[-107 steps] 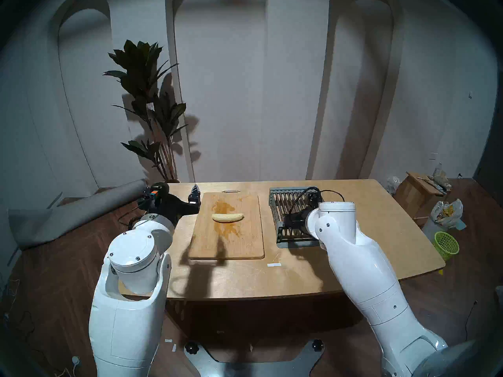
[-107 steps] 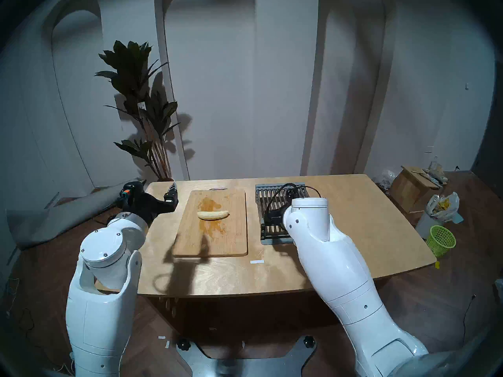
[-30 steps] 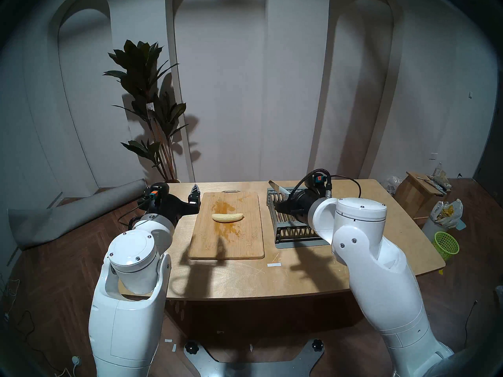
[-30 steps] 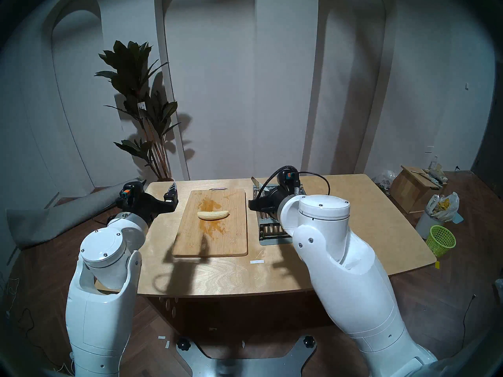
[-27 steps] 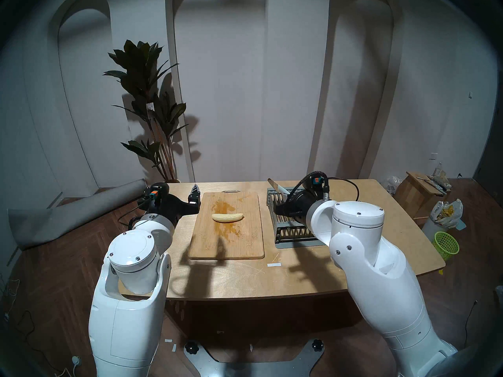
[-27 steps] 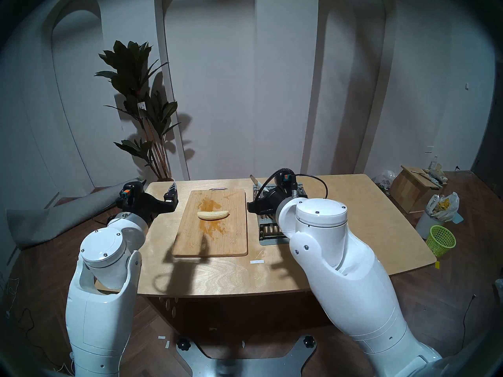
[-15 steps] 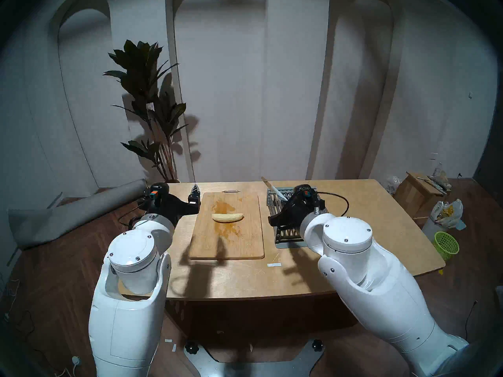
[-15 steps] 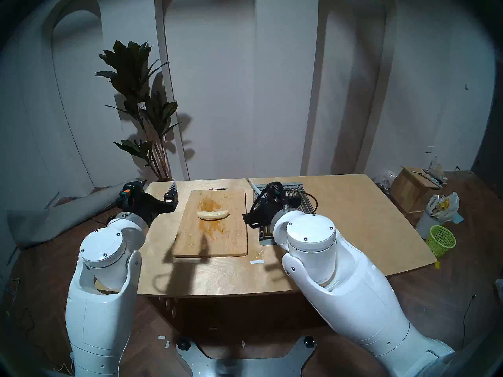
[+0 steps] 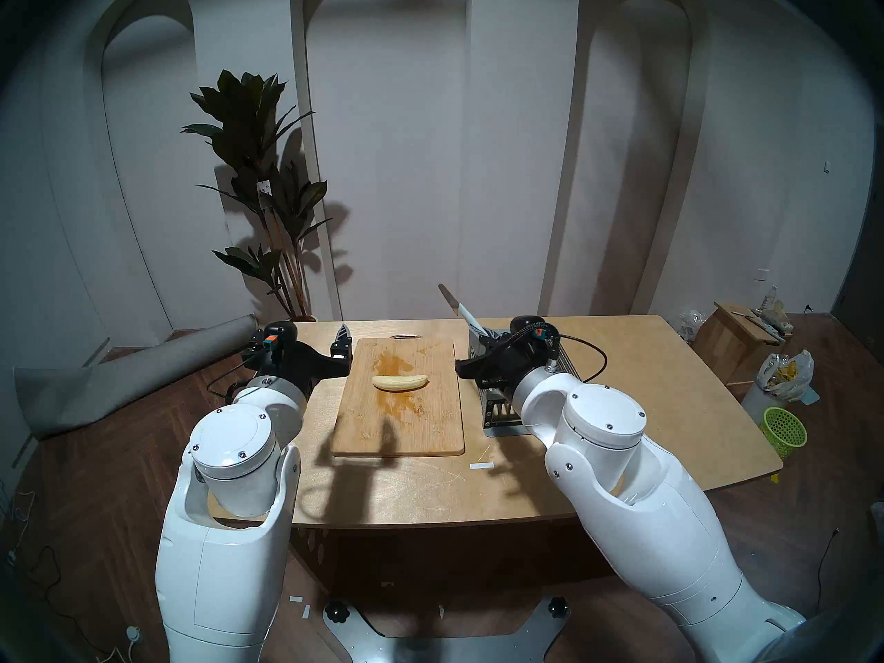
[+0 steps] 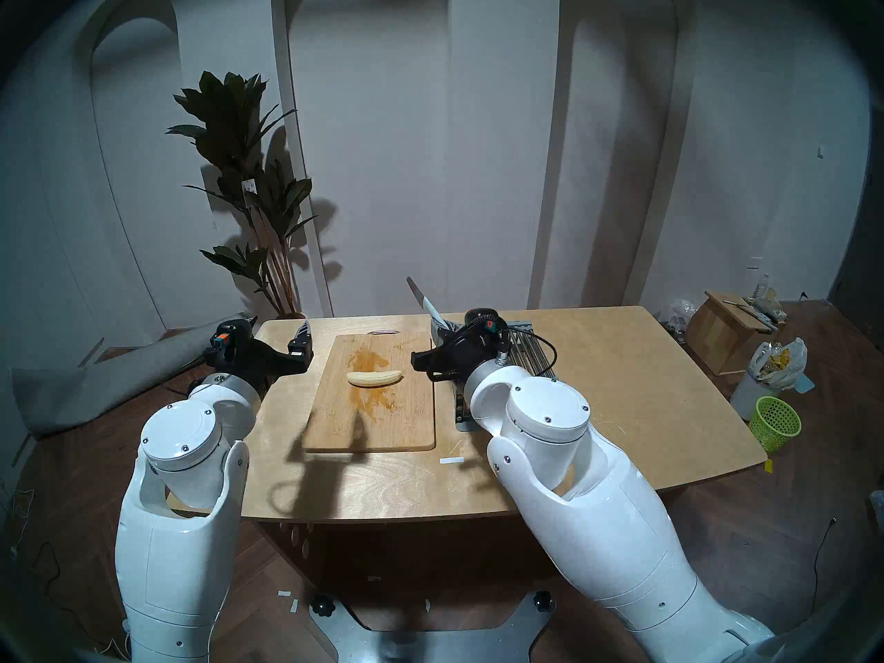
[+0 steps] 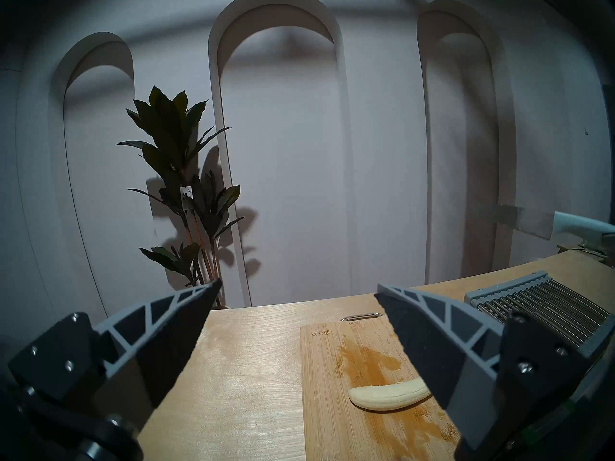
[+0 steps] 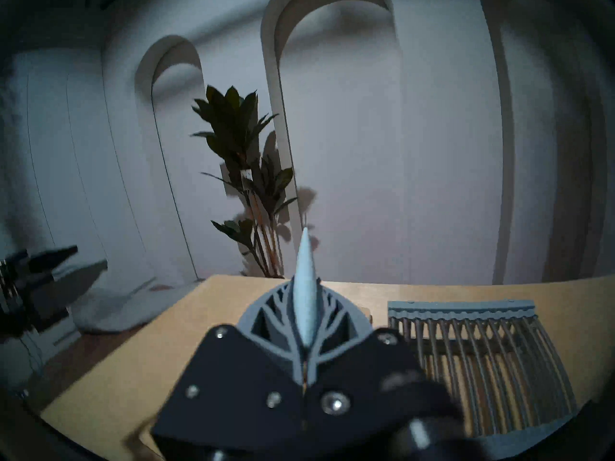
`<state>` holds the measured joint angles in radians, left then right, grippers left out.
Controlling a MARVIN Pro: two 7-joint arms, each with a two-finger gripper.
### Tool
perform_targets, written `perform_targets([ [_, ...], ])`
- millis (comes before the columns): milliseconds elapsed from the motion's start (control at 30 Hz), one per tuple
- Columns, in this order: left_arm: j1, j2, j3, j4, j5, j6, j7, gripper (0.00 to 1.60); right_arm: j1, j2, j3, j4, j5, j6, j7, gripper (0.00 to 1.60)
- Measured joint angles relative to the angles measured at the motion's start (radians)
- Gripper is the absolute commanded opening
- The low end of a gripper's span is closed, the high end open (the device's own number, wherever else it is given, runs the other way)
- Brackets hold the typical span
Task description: Cut the banana into four pieces on the cutting board
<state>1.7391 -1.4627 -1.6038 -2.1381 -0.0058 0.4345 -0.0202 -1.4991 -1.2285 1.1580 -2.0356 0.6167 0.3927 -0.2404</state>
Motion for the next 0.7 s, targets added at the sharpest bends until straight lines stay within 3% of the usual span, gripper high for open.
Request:
perform_targets([
  [167, 0.000, 0.000, 0.000, 0.000, 0.000, 0.000, 0.001, 1.60, -0.030, -0.024, 0.045, 0.060, 0.055, -0.078, 0.087, 0.00],
  [400, -0.030, -0.004, -0.024, 0.012, -0.043, -0.014, -0.014, 1.60, -0.065, -0.029, 0.035, 0.135, 0.063, -0.176, 0.181, 0.00],
  [700, -0.116, 0.048, -0.091, 0.010, -0.149, -0.035, -0.135, 1.60, -0.077, -0.026, -0.002, 0.174, 0.032, -0.219, 0.221, 0.00],
])
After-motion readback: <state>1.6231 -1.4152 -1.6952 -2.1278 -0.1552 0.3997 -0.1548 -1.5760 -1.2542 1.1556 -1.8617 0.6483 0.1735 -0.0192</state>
